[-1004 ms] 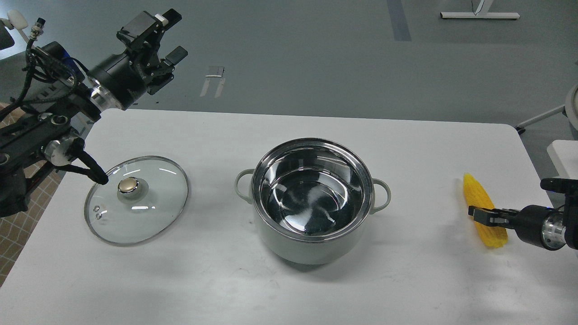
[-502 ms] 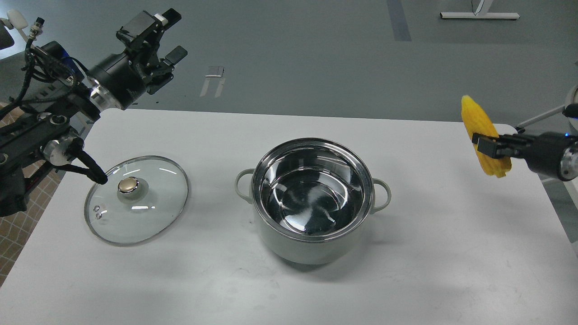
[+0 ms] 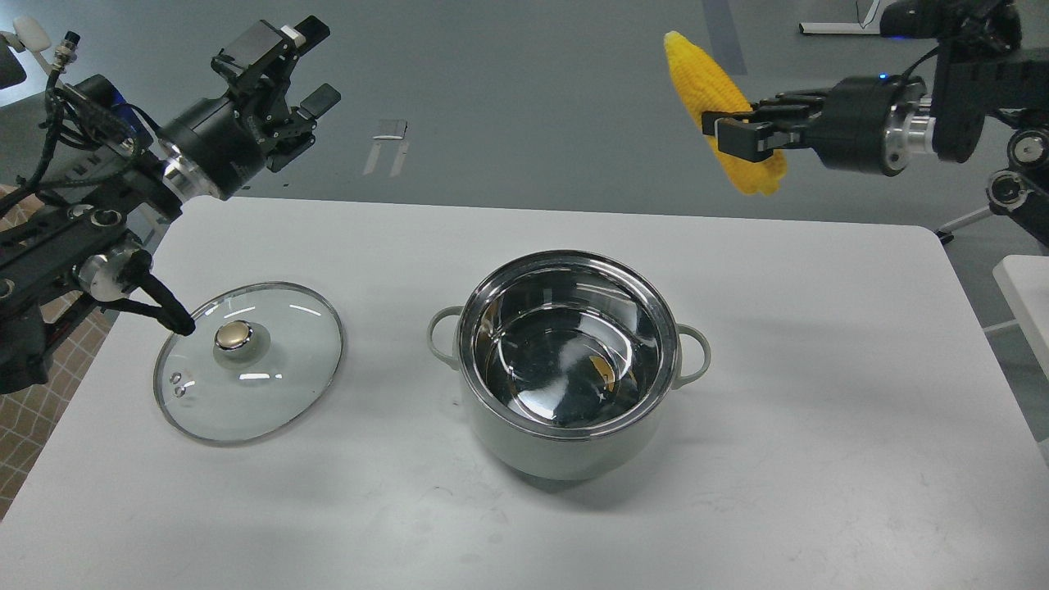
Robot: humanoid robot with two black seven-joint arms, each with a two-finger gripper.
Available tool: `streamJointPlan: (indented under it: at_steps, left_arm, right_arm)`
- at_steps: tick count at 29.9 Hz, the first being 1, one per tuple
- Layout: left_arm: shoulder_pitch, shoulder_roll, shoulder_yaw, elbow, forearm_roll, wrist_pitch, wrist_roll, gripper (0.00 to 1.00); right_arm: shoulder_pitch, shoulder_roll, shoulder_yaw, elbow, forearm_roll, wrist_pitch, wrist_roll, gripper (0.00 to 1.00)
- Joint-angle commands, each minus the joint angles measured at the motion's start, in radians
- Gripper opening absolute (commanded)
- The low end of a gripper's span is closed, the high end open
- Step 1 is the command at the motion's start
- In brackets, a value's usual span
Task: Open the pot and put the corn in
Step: 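Lift the corn cob and carry it over the open pot, then lower the corn cob into the pot and open the right gripper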
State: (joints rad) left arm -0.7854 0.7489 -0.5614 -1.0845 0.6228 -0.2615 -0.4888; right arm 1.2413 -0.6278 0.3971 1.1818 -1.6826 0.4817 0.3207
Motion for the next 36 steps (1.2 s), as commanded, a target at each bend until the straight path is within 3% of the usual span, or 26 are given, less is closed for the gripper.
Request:
streamJointPlan:
  at_steps: [1, 16, 34, 36]
  left_arm:
    - [0.000, 0.000, 0.003, 0.000, 0.000, -0.001, 0.000, 0.96]
    - [0.005, -0.002, 0.006, 0.000, 0.002, -0.002, 0.000, 0.96]
    - [0.011, 0.000, 0.000, 0.000, 0.002, -0.001, 0.000, 0.96]
    - [0.011, 0.000, -0.002, 0.000, 0.003, 0.001, 0.000, 0.96]
  right_arm:
    - [0.062, 0.030, -0.073, 0.077, 0.026, 0.007, 0.003, 0.00]
    - [0.084, 0.140, -0.342, 0.156, 0.046, 0.007, 0.003, 0.00]
    - [0.027, 0.218, -0.383, 0.107, 0.035, 0.007, 0.001, 0.00]
    - [0.018, 0.233, -0.383, 0.081, 0.032, 0.007, -0.002, 0.04]
